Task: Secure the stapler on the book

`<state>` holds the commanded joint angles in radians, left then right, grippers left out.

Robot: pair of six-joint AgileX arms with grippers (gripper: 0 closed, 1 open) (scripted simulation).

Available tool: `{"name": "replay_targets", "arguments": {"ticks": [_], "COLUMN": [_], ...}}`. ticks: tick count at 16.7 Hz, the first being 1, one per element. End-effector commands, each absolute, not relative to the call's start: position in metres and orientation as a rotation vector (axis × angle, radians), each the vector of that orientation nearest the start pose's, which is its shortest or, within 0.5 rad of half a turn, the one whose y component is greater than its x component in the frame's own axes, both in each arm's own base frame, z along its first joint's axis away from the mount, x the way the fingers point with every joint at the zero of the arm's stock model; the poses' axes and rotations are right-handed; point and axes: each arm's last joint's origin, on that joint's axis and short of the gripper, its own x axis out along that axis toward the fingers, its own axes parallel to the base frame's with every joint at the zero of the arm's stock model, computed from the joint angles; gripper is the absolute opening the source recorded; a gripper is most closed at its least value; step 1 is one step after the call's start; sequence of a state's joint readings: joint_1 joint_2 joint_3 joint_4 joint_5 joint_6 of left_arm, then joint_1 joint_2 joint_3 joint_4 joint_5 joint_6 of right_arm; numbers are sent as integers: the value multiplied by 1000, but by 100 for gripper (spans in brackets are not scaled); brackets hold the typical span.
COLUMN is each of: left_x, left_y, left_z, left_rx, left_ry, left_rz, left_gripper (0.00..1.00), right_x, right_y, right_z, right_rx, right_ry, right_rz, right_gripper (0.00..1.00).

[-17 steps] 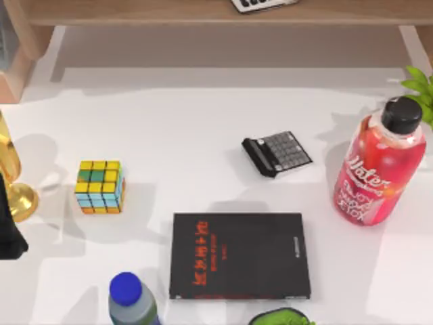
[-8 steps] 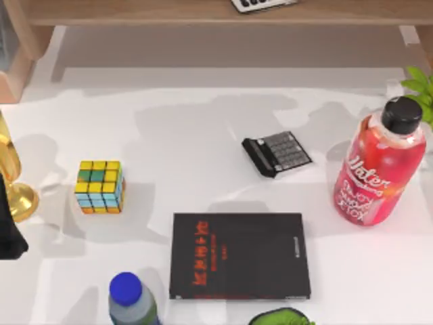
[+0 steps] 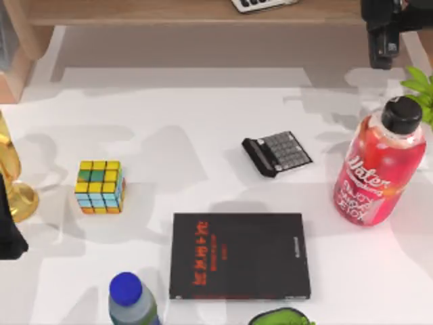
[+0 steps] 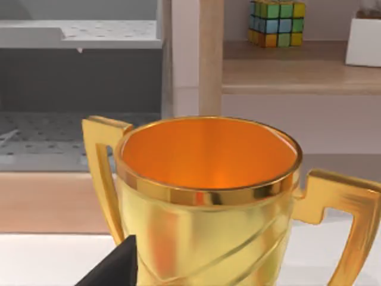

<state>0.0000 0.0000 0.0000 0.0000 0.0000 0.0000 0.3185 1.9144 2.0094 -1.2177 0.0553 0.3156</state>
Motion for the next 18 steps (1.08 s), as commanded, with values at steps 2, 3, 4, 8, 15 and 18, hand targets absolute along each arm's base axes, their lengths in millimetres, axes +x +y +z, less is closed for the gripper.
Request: {"name": "replay_targets", "arguments": {"ticks": [2,3,4,8,15,18], "left_x": [106,106,106,106,106,106], "left_y": [-1,-1,-1,-1,-1,-1], "left_z": [160,160,160,160,160,160], "left_rx": [0,0,0,0,0,0], "left_ry": [0,0,0,0,0,0], "left_rz": [0,0,0,0,0,0], "left_gripper": [100,100,100,100,100,100], "right_x": [358,349,339,296,251,251], "right_y": [172,193,212,271,305,305], "right_z": [326,315,303,249,186,186], "right_rx": [87,93,97,73,-1,-1], "right_ry": [1167,1192,1220,1347,1470,1470], "right_rz": [96,106,111,87,-1,-1], "right_gripper": [0,0,0,0,0,0]}}
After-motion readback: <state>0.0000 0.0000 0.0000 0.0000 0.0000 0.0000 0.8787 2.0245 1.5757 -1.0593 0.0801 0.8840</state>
